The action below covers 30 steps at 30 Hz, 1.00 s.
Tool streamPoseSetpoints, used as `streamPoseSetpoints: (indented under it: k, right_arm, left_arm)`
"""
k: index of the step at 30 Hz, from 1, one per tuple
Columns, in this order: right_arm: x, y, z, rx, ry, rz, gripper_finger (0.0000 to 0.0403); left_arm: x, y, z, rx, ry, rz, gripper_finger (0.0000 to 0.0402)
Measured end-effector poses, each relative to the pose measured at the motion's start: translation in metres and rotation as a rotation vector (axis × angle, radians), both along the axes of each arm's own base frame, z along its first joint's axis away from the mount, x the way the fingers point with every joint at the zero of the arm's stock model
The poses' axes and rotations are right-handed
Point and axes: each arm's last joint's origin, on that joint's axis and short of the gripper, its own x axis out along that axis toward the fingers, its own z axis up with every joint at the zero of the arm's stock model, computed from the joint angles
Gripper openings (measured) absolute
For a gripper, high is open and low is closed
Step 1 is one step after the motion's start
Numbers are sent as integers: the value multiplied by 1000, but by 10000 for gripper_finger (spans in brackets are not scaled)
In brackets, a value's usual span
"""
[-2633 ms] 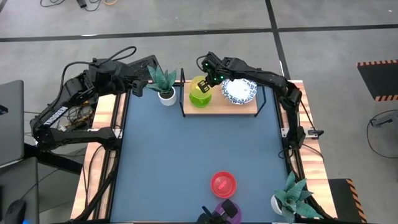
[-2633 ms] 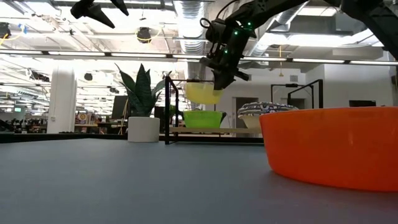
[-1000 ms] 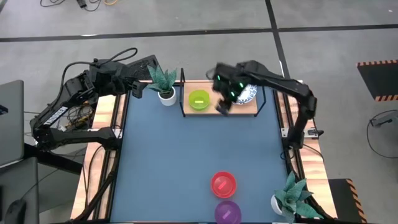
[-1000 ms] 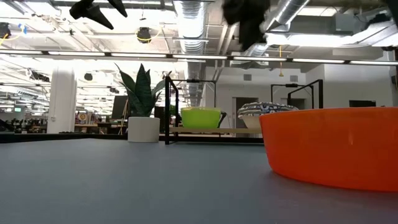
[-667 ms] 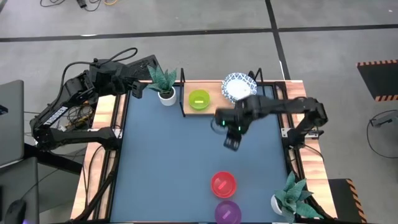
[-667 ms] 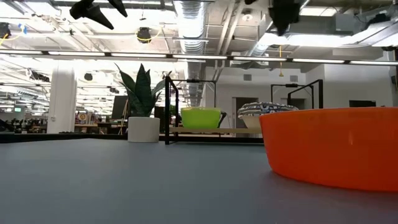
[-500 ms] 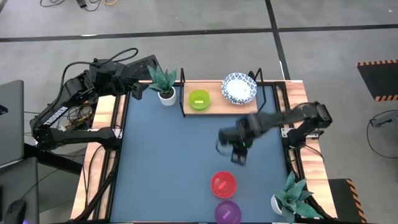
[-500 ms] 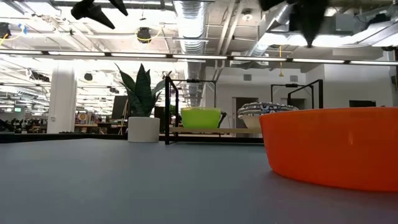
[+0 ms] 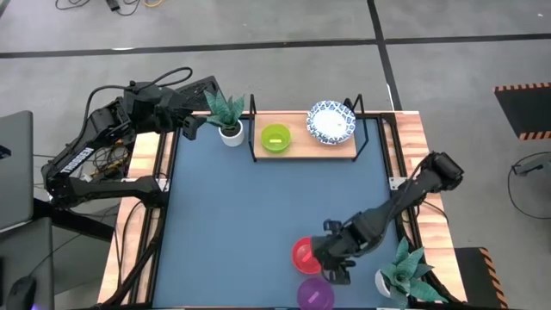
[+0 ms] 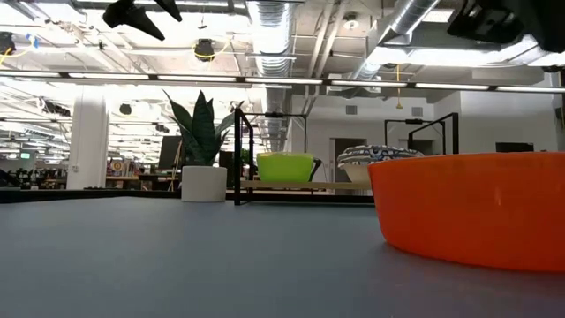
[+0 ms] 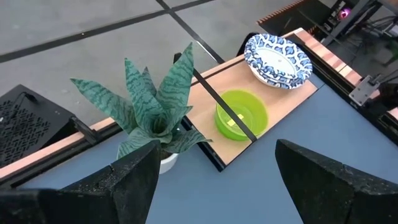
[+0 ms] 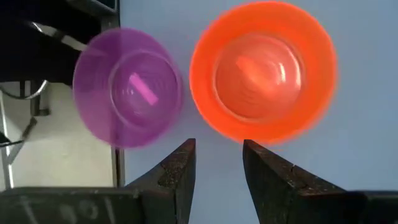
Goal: Place and stack bowls onto a shelf
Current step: Move the bowls to the center of the table
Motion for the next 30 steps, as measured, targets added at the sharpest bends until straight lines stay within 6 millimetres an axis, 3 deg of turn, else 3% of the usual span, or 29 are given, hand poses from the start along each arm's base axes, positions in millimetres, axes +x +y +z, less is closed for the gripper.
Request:
streamPoseSetpoints:
  k: [12,25,30]
  right_arm:
    - [15,37,-47,15,4,76,157]
    - [27,42,-50,21,-103,20,157]
    - [31,38,-59,-3,-84,3,157]
  left_arm:
    - [0,0,0,22,20,-16,300]
    - [-2,-1,-4,6,69,-28,300]
    - [-3,-2,-5,13,96,-42,300]
